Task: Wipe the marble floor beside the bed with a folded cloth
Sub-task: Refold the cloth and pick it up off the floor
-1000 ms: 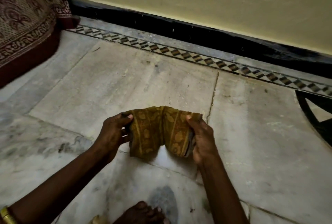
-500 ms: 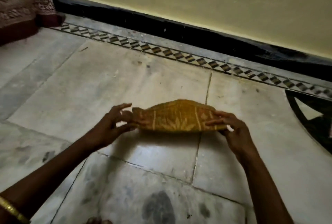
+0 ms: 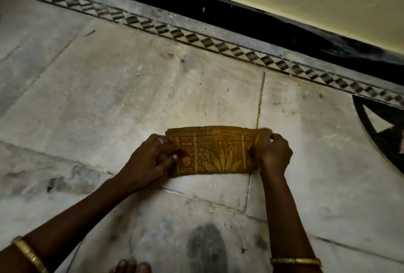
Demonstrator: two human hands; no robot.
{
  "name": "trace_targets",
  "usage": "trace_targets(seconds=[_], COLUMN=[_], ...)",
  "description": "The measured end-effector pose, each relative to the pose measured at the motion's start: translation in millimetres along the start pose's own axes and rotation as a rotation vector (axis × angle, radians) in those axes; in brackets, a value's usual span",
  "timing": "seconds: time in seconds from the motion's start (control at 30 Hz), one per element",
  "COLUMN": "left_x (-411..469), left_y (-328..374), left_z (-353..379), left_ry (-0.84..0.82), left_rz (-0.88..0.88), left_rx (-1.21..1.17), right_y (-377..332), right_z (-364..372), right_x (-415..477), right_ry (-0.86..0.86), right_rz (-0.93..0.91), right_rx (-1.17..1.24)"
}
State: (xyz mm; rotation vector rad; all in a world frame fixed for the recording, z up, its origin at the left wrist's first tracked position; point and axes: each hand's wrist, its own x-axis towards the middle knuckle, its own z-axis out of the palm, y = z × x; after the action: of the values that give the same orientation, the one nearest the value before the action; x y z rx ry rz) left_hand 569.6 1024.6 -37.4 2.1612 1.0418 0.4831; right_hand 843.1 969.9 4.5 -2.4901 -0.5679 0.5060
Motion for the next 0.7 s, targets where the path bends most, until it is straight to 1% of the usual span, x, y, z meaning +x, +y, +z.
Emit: trace_targets(seconds=[0.07, 0.1, 0.17, 0.2, 0.23, 0.3, 0.33, 0.4, 0.47, 0.5, 0.57, 0.6, 0.63, 0.7], left_x=[5.7, 9.1, 12.8, 13.3, 13.8, 13.7, 12.5, 10.4, 9.4, 9.2, 9.8, 9.4, 8.5, 6.3], left_y=[6.2, 9.4, 14.2, 15.2, 16.6, 16.5, 16.8, 15.4, 13.5, 13.5, 12.3, 13.4, 14.4, 16.9], left_z=[-0.7, -1.5, -4.5, -6.8, -8.9, -8.9, -9.6, -9.1, -6.5, -5.2, 0.2, 2.5, 3.9, 5.6], left_ry=[0.061, 0.108, 0.192, 0.195, 0.171, 0.133, 0.133, 0.16, 0.177, 0.171, 0.136, 0.11, 0.088, 0.091], left_rz=[-0.145, -0.197, -0.273, -0.327, -0.409, -0.577, -0.634, -0.677, -0.674, -0.67, -0.652, -0.632, -0.609, -0.551], left_rx=[-0.173, -0.257, -0.361, -0.391, -0.451, -0.629, -0.696, -0.724, -0.683, -0.646, -0.5, -0.402, -0.323, -0.256], right_y=[-17.1, -24.9, -35.3, -39.1, -41.1, -40.0, -38.3, -32.2, -24.2, -21.9, -19.4, -18.5, -17.3, -10.9], right_z=[1.3, 3.2, 18.0, 29.5, 43.4, 70.1, 80.5, 93.3, 98.1, 97.6, 89.0, 81.9, 75.3, 64.6], right_x=[-18.5, -31.4, -60.7, -76.8, -92.6, -120.4, -131.1, -142.8, -143.9, -142.9, -139.8, -136.5, -129.9, -108.5], right_ry=[0.137, 0.185, 0.238, 0.211, 0.146, -0.011, -0.059, -0.144, -0.214, -0.253, -0.315, -0.298, -0.241, -0.056], right_rz=[-0.091, -0.19, -0.454, -0.565, -0.645, -0.758, -0.796, -0.828, -0.852, -0.856, -0.817, -0.782, -0.745, -0.661], right_rx=[0.038, 0.006, -0.049, -0.057, -0.068, -0.101, -0.105, -0.095, -0.053, -0.025, 0.069, 0.117, 0.144, 0.102])
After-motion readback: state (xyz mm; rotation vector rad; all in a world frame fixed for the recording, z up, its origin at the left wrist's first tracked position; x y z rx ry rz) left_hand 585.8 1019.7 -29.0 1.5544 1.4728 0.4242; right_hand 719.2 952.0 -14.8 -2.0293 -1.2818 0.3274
